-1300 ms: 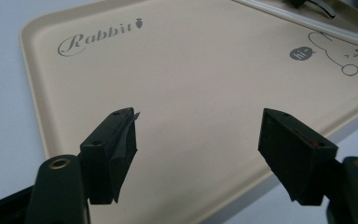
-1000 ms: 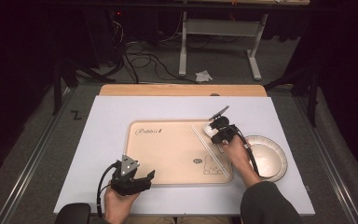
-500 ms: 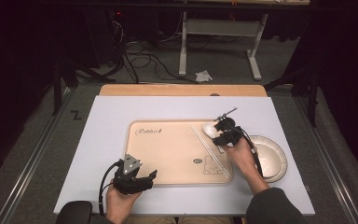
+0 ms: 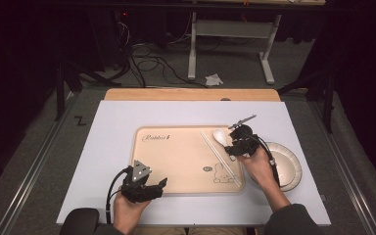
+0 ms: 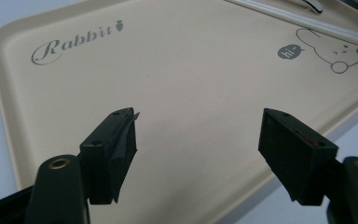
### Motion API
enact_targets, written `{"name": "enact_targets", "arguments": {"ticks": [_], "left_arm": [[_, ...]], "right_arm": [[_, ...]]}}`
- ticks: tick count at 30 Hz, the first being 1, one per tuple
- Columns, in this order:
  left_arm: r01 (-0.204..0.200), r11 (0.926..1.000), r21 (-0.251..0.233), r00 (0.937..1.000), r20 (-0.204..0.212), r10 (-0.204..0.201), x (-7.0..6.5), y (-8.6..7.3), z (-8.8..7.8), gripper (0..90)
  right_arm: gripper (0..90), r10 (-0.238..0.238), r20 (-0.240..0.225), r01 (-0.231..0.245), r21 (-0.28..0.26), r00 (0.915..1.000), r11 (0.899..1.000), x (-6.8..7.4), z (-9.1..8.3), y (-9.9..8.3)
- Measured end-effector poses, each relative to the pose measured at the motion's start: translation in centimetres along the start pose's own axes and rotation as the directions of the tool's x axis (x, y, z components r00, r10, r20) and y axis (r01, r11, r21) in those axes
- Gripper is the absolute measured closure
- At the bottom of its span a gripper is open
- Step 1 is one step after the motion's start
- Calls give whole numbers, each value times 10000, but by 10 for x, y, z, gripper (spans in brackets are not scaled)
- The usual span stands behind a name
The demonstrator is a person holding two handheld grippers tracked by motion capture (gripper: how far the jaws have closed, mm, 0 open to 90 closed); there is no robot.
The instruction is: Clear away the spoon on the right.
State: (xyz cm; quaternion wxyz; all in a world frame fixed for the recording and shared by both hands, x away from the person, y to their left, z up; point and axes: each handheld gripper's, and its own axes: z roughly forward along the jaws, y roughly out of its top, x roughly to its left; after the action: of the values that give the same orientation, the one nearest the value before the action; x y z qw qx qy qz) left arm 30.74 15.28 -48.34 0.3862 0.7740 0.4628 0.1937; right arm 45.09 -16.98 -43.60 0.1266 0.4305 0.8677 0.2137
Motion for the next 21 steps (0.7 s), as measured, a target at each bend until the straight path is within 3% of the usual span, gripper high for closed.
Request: {"name": "enact_targets", "arguments": {"ticks": [21], "left_arm": [[-337,9994,78,9983,472,333,-6,7,11,274]], "right_arm": [[580,526,-649,-577,-795,9965,9952,-7,-33,-37]]}}
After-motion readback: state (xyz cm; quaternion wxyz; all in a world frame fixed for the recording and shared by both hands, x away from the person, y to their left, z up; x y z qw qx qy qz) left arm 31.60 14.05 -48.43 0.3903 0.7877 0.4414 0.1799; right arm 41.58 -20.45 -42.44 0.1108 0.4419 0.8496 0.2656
